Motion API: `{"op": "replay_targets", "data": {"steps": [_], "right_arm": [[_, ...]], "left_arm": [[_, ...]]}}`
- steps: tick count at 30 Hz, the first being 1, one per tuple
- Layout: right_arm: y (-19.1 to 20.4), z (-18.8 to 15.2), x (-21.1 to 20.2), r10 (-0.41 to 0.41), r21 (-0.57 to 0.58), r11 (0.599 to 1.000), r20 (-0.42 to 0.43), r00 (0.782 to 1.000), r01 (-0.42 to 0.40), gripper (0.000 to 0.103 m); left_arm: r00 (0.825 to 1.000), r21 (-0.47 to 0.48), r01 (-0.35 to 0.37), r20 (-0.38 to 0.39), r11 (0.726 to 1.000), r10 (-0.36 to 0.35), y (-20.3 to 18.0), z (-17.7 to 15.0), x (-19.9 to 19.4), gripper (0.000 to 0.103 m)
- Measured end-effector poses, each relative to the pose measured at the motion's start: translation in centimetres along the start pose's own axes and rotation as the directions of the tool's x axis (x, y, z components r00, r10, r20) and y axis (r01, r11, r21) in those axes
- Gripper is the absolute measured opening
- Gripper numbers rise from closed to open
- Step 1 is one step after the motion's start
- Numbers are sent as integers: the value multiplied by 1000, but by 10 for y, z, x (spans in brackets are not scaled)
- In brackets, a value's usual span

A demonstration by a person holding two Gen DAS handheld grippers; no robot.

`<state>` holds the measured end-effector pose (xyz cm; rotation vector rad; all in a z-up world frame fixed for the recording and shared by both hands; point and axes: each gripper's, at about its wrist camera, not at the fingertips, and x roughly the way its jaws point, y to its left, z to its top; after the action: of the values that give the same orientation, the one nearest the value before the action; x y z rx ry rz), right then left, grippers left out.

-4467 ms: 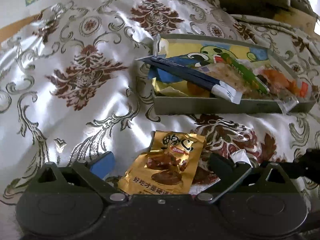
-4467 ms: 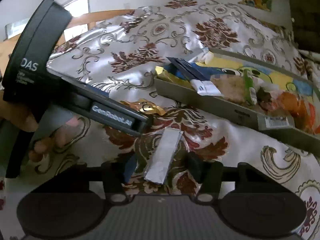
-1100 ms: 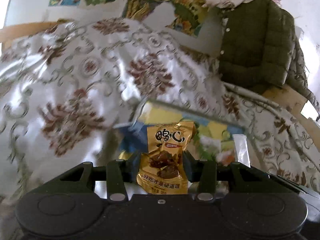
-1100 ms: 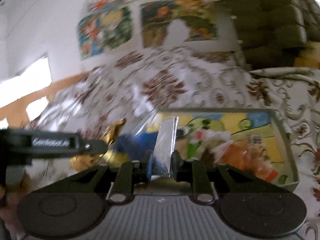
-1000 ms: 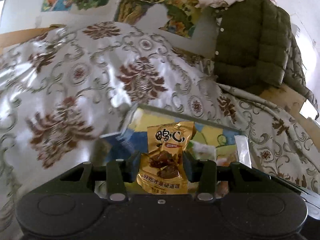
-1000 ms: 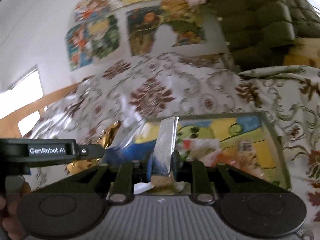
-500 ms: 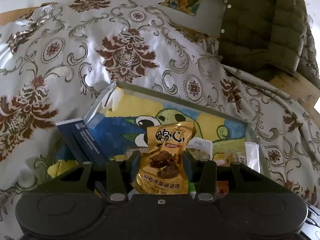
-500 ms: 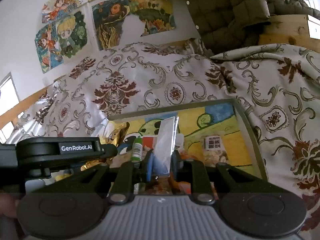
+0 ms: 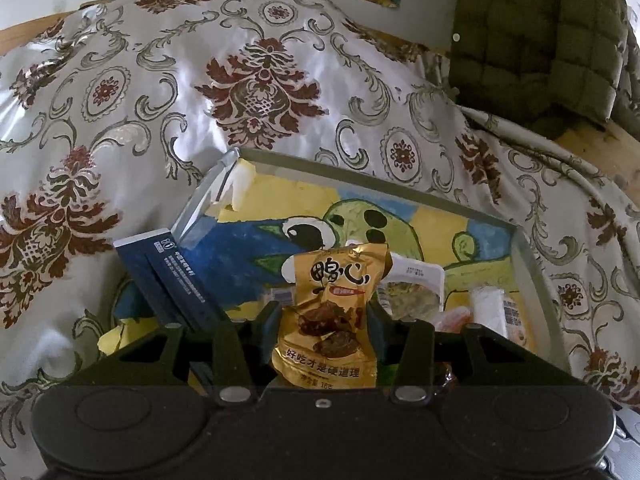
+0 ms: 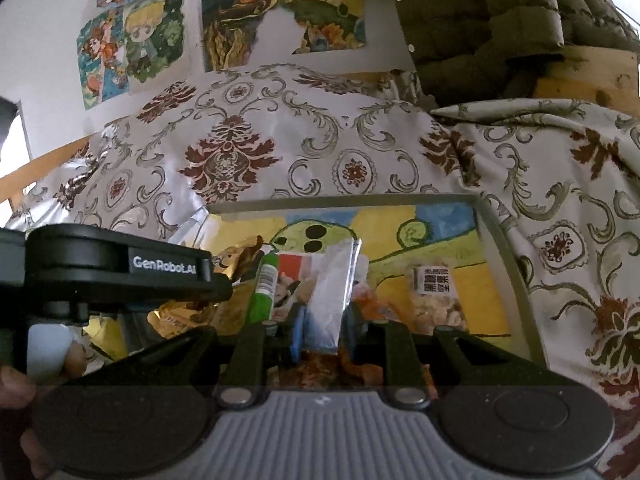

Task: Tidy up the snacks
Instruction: 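Lift and carry both packets with both tools over the tray, then lower both packets into the tray and open both tools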

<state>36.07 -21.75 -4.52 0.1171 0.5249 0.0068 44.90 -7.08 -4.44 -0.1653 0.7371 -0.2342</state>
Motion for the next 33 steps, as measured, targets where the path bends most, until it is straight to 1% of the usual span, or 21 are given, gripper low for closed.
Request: {"op": "replay_targets", "data": {"steps": [2, 3, 6, 7, 9, 12, 13, 18, 19, 20, 21, 22, 24, 26, 28, 32, 33], "right_arm": [[1, 0, 1, -2, -9, 1000, -5, 1000, 2, 25], [1, -1, 2, -3, -9, 1000, -12, 1000, 2, 28], [1, -1, 3, -11, -5, 1000, -20, 1000, 11, 30], [1, 0, 3, -13, -5, 1000, -19, 1000, 13, 32], [1, 2, 1, -20, -7, 1000, -9, 1000, 20, 42], [-1, 5, -4, -25, -9, 1000, 11, 1000, 25, 48], [-1, 6, -6, -26, -7, 1000, 17, 1000, 26, 49], [-6, 13, -14, -37, 7, 999, 40, 999, 37, 61], [-7, 15, -17, -40, 10, 999, 47, 998, 40, 62], [-8, 18, -21, -44, 13, 999, 58, 997, 44, 66], [-9, 21, -25, -47, 15, 999, 71, 996, 47, 71], [-10, 23, -29, -50, 17, 999, 85, 995, 49, 73], [-12, 28, -38, -55, 21, 998, 111, 992, 53, 83], [-14, 32, -48, -67, 24, 998, 132, 989, 64, 87], [-15, 35, -58, -76, 27, 997, 145, 986, 73, 89], [-19, 41, -82, -68, 38, 997, 176, 982, 62, 102], [-19, 42, -88, -67, 38, 997, 185, 980, 60, 103]], "left_arm": [[1000, -2, -1, -4, 1000, 1, 1, 0, 0, 48], [1000, -7, 0, -5, 1000, 0, 1, 0, 0, 48], [1000, -15, 8, -7, 1000, -8, 2, 0, 0, 51], [1000, -17, 8, -10, 1000, -8, 2, 0, 0, 52], [1000, -25, 11, -5, 1000, -12, 3, 1, -2, 54], [1000, -36, 31, 7, 999, -30, 3, 4, -6, 56], [999, -36, 33, 10, 999, -33, 2, 5, -8, 58], [999, -46, 30, 45, 998, -28, -2, 9, -23, 67], [998, -48, 29, 59, 998, -26, -2, 10, -28, 73], [997, -47, 23, 70, 999, -20, -3, 11, -33, 81], [996, -46, 12, 84, 999, -8, -4, 12, -38, 85], [994, -43, -2, 105, 999, 7, -6, 12, -45, 88], [989, -29, -28, 143, 999, 32, -8, 11, -60, 93], [982, -25, -62, 178, 998, 66, -8, 9, -75, 101], [973, -26, -92, 208, 995, 95, -6, 8, -90, 102], [961, -25, -121, 249, 992, 123, -4, 2, -122, 102], [956, -19, -136, 258, 990, 137, -5, 0, -132, 102]]}}
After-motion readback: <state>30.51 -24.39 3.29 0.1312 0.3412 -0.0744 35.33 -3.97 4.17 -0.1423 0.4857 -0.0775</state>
